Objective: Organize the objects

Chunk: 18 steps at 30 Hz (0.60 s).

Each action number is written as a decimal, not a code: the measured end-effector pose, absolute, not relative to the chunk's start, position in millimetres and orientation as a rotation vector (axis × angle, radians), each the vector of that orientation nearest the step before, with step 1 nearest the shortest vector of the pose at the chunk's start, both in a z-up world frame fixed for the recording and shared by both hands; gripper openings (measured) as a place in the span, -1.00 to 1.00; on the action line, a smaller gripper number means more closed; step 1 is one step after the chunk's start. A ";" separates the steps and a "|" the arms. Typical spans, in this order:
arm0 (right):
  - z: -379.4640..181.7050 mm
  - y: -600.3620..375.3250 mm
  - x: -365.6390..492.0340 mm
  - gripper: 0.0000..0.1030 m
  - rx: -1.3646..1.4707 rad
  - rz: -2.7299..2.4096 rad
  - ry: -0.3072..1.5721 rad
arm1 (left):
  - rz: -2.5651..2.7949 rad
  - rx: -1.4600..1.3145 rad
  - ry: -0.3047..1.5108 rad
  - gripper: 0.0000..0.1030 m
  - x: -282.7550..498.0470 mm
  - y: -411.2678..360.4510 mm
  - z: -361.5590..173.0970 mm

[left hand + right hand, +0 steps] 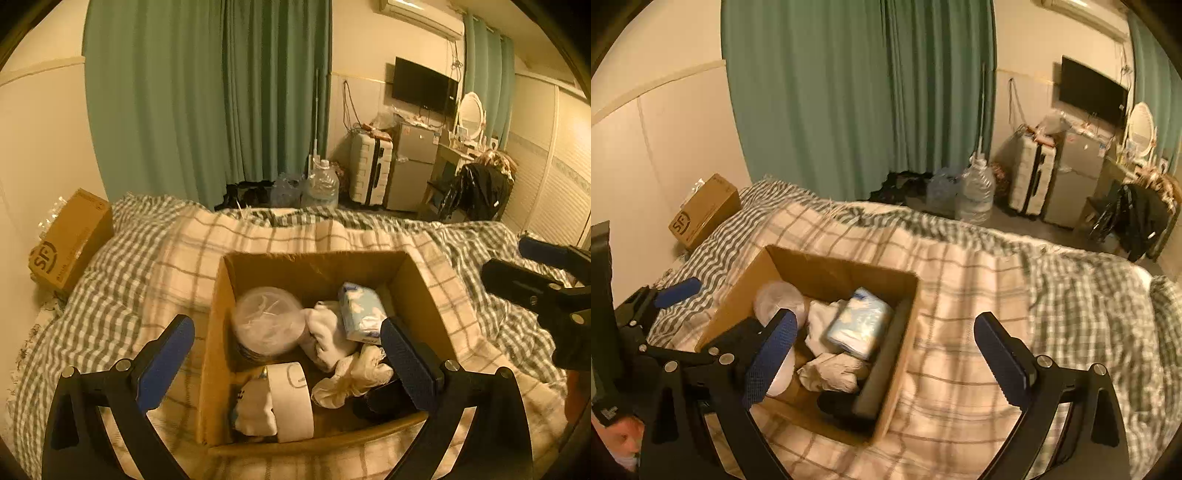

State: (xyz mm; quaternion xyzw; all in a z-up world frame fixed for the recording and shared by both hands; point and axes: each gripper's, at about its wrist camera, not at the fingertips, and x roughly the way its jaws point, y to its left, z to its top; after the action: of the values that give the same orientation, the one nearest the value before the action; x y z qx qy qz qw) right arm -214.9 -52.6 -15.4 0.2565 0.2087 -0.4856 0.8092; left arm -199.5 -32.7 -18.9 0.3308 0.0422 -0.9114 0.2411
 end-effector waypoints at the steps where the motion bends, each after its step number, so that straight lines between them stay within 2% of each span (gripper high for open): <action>1: -8.9 -48.1 -217.9 0.88 0.526 -1.058 0.445 | -2.492 0.889 0.112 1.00 -196.4 -31.3 -12.9; 11: 58.8 15.6 -250.8 0.98 0.413 -1.216 0.343 | -2.516 0.749 0.162 1.00 -154.9 -13.6 44.0; 18: 86.8 68.3 -249.6 0.99 0.363 -1.244 0.274 | -2.519 0.641 0.118 1.00 -119.6 6.1 75.2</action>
State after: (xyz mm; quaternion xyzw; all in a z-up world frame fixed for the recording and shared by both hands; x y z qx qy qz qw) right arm -249.6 68.3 86.8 0.1687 0.1272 -0.5775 0.7885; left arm -119.6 6.1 75.2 0.2375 0.0437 -0.9331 0.2665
